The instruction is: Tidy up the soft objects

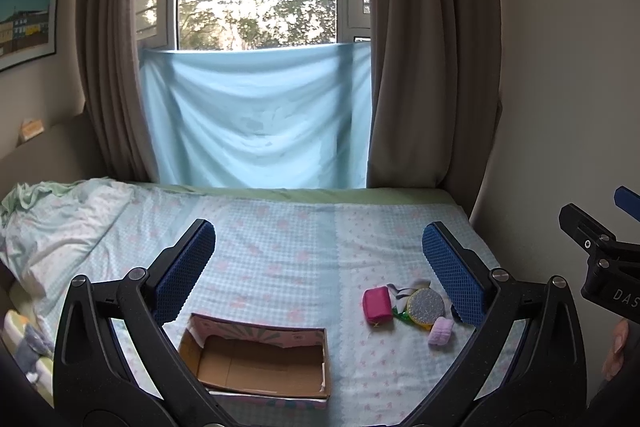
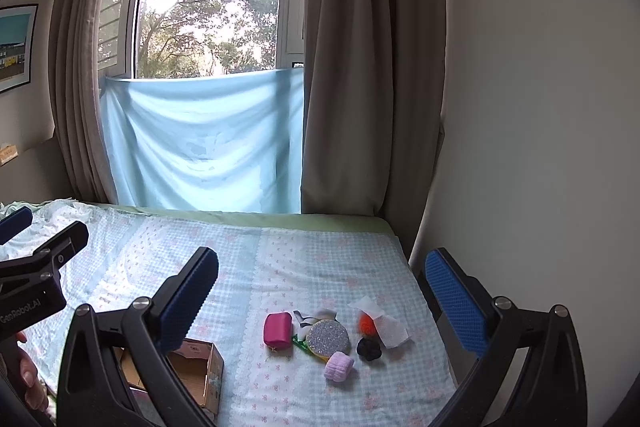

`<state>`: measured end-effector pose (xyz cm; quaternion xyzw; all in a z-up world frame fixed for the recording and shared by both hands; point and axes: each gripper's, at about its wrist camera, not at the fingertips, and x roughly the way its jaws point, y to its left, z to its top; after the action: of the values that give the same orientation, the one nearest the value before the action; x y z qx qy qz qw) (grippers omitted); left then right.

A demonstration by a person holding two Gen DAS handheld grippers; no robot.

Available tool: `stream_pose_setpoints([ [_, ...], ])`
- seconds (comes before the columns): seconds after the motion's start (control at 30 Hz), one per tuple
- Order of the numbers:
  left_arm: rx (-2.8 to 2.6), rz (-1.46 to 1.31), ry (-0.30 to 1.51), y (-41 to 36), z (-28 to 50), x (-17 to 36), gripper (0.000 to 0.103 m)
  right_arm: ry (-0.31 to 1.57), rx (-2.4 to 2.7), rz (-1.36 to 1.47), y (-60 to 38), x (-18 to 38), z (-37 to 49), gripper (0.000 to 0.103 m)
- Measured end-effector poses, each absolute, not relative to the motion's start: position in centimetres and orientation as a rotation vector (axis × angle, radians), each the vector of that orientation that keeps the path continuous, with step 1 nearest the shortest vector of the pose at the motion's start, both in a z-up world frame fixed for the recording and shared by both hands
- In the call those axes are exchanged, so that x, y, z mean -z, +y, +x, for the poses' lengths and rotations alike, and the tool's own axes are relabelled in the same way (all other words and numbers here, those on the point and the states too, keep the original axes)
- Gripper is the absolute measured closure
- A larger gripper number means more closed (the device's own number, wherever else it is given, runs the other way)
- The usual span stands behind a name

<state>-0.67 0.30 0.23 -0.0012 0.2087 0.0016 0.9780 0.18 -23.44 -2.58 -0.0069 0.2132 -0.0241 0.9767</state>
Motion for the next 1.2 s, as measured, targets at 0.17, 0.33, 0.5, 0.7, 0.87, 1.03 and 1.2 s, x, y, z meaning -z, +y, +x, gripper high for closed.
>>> stream_pose_setpoints([
  [0.17, -0.005, -0.004, 0.422, 0.4, -0.8, -0.3, 0.000, 0.437, 0.040, -0.012, -23.3, 2.6, 0.1, 0.000],
  [0.33, -0.006, -0.007, 0.423, 0.5, -0.7, -0.3, 0.000, 0.437, 0.035, -0.001, -23.4, 2.5, -0.1, 0.000],
  [0.5, -0.006, -0.007, 0.423, 0.5, -0.8, -0.3, 0.000, 0.436, 0.030, 0.003, -23.5, 2.5, 0.0, 0.000],
  [0.7, -0.011, -0.003, 0.423, 0.5, -0.7, -0.3, 0.000, 0.433, 0.027, 0.008, -23.6, 2.6, 0.0, 0.000],
  [0.87, -0.014, -0.003, 0.447, 0.8, -0.2, -0.2, 0.000, 0.432, 0.019, 0.016, -23.5, 2.8, 0.2, 0.000],
  [1.03, 0.013, 0.006, 0.549, 1.0, 2.0, 1.1, 0.000, 0.463, 0.023, 0.036, -23.6, 3.4, 1.1, 0.000],
  [1.2, 0.068, -0.019, 0.671, 0.7, 5.5, 4.4, 0.000, 0.553, 0.062, 0.048, -24.2, 5.4, 3.4, 0.000],
])
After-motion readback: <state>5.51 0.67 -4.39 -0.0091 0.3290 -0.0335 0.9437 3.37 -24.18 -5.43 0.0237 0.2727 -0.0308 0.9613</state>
